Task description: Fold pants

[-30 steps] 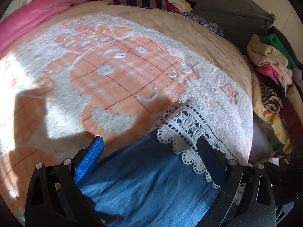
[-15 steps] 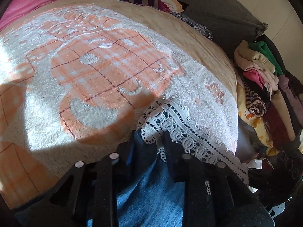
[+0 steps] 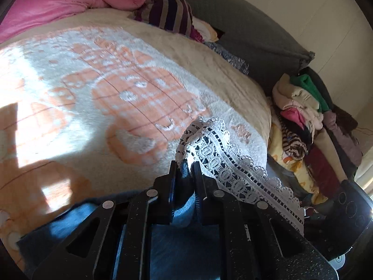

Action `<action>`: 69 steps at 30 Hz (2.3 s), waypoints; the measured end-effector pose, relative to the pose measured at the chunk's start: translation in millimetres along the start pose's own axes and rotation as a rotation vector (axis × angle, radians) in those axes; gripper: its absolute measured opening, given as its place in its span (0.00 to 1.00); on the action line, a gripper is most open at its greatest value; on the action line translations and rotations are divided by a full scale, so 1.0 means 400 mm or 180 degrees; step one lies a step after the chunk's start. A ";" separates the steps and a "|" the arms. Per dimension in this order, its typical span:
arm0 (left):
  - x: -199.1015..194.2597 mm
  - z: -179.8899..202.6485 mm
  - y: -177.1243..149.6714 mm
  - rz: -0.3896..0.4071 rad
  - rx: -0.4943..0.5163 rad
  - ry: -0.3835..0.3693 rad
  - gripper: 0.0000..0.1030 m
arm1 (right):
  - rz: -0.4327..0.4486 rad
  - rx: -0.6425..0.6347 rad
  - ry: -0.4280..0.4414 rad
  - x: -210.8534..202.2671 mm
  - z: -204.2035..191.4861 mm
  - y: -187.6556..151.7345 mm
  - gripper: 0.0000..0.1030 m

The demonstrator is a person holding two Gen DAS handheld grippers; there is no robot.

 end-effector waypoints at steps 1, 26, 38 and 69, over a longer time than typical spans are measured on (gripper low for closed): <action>-0.030 -0.015 -0.003 0.0057 -0.0036 0.0007 0.13 | -0.0013 -0.0104 0.0015 0.007 -0.031 0.007 0.24; -0.387 -0.353 -0.292 0.0775 -0.1958 0.0018 0.40 | -0.0735 -0.1510 0.0021 0.250 -0.336 -0.161 0.34; -0.379 -0.317 -0.300 0.0898 -0.2175 -0.0288 0.59 | -0.0712 -0.1734 0.0033 0.228 -0.374 -0.216 0.35; -0.353 -0.431 -0.322 0.0666 -0.2012 0.0661 0.28 | -0.0911 -0.2275 0.0230 0.274 -0.439 -0.271 0.31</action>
Point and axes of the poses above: each gripper's, at about its wrist camera, not at the fingertips, and x roughly the way its jaws point, z to its right, y to its top, the point moved 10 cm from there along x, roughly the way its jaws point, and after that the axes turned 6 degrees about y, right-handed, at the moved point
